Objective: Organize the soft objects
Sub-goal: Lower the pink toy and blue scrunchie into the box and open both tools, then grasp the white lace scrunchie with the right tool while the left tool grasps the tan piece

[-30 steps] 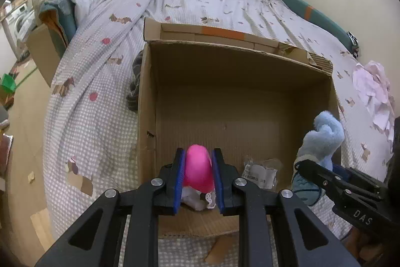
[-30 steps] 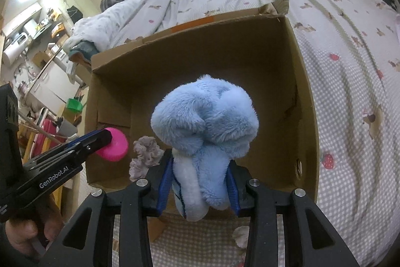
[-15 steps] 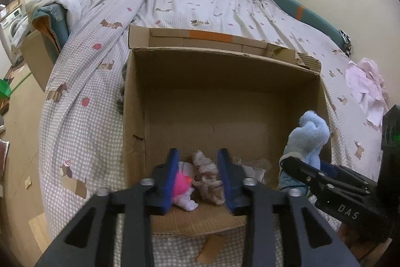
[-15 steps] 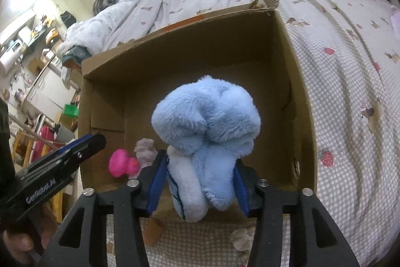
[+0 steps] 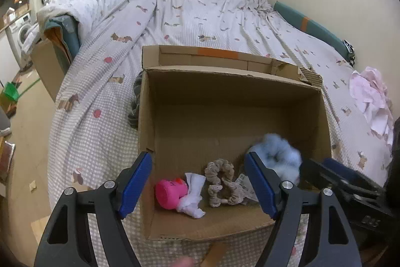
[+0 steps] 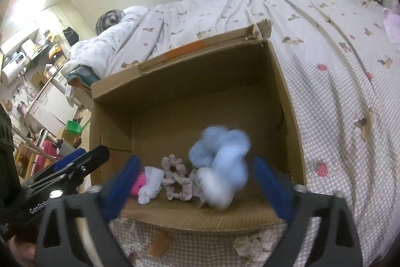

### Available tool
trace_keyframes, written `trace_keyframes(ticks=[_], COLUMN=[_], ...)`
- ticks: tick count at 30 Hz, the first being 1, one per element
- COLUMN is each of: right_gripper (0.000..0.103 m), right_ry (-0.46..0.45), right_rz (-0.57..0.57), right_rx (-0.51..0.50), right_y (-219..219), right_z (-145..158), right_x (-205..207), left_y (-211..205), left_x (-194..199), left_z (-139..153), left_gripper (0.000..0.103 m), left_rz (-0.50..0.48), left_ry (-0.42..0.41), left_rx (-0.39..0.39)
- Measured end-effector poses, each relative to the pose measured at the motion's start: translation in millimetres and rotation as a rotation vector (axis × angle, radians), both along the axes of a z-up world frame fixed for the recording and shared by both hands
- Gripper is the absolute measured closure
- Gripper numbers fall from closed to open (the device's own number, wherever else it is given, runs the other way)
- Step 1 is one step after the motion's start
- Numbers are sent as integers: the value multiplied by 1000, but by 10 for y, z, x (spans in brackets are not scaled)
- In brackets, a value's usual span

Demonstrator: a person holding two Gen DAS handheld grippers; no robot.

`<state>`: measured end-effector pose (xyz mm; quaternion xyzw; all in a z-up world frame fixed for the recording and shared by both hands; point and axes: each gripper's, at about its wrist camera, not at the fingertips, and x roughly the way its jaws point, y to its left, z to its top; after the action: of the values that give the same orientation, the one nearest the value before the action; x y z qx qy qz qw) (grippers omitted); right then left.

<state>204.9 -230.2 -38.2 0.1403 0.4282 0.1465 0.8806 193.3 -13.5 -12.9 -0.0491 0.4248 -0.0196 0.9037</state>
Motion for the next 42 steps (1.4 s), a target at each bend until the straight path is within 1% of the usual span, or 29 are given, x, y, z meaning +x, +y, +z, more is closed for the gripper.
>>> trace_keyframes(ticks=[4, 5, 6, 8, 12, 14, 18, 20, 23, 26, 30, 33, 35, 38, 42], right_gripper=[0, 0, 0, 0, 0, 0, 0, 0, 0, 0, 0, 0, 0, 0, 0], right_ry=[-10, -10, -9, -6, -7, -6, 5, -5, -19, -15, -2, 8, 17, 50, 146], right_rz=[-4, -6, -6, 2, 7, 6, -8, -29, -45, -63, -74, -68, -57, -31, 2], right_rx=[2, 5, 8, 24, 13, 7, 21, 11, 24, 31, 0, -41, -50, -39, -44], right_y=[14, 18, 19, 26, 53, 56, 26, -6, -64, -118, -144, -146, -145, -153, -144], right_z=[31, 42, 48, 55, 62, 63, 51, 82, 131, 155, 163, 158, 152, 105, -69], right_x=[-18, -20, -22, -29, -60, -75, -105, -136, -186, -241, -312, -360, -396, -442, -500], left_y=[-13, -9, -6, 12, 47, 70, 147, 175, 195, 189, 232, 268, 292, 313, 344], left_x=[-25, -28, -29, -49, -103, -136, -191, -227, -276, -311, -412, -510, -580, -663, -754], left_z=[-13, -12, -14, 7, 63, 82, 95, 108, 123, 79, 32, -14, -41, -63, -70], left_gripper=[28, 26, 19, 9, 3, 3, 3, 3, 3, 3, 3, 3, 3, 3, 3], left_rz=[-5, -3, 0, 17, 24, 33, 45, 48, 52, 58, 71, 87, 98, 102, 113], left_ry=[-3, -4, -4, -14, -33, -36, -16, -13, -6, 37, 64, 83, 92, 100, 100], left_rx=[19, 15, 11, 7, 12, 17, -9, -9, 9, 48, 53, 62, 69, 72, 85])
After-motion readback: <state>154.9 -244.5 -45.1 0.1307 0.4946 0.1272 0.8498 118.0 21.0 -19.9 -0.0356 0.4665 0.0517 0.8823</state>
